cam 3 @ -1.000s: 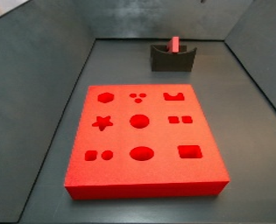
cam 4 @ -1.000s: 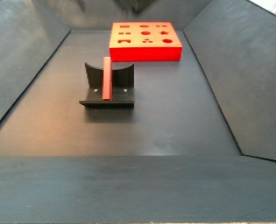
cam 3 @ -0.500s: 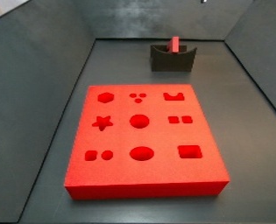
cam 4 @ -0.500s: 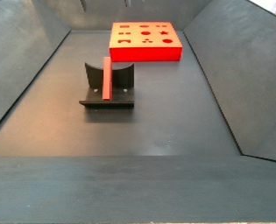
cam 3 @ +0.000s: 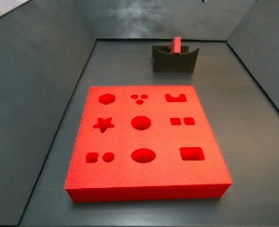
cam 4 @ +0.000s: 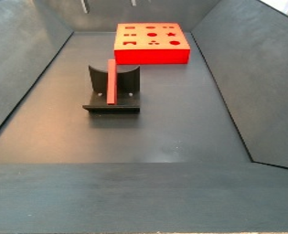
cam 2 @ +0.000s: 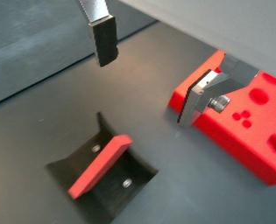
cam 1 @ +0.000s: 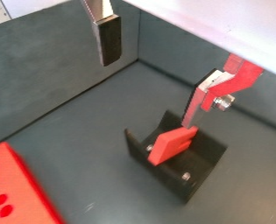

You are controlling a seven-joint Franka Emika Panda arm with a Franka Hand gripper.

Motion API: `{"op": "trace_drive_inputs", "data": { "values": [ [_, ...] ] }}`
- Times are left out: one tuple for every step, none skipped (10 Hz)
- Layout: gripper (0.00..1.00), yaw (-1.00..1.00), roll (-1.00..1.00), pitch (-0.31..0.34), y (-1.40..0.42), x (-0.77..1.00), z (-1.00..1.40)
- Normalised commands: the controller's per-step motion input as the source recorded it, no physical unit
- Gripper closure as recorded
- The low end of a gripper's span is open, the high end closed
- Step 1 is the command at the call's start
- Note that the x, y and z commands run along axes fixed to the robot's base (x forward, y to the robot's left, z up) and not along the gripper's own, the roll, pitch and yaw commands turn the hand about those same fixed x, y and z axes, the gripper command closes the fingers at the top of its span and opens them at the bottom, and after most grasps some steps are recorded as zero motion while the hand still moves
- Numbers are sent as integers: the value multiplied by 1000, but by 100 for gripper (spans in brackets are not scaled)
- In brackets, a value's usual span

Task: Pick up the double-square object. Move up. Place the double-square object on the fixture. Regrasp the double-square object. Move to above the board. Insert the double-square object.
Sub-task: Regrasp the double-square object.

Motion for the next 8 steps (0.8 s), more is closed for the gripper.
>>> {"op": "trace_drive_inputs", "data": {
  "values": [
    [0,30,1000,-42,-14,-33,-1],
    [0,30,1000,-43,-19,-29,6],
    [0,31,1000,-40,-16,-25,11],
    [0,31,1000,-35,-18,-12,11],
    [0,30,1000,-30,-20,4,2],
    [0,30,1000,-20,-23,19,-3],
    [0,29,1000,-11,-23,32,-10],
    [0,31,1000,5,-26,44,-7]
  ]
}}
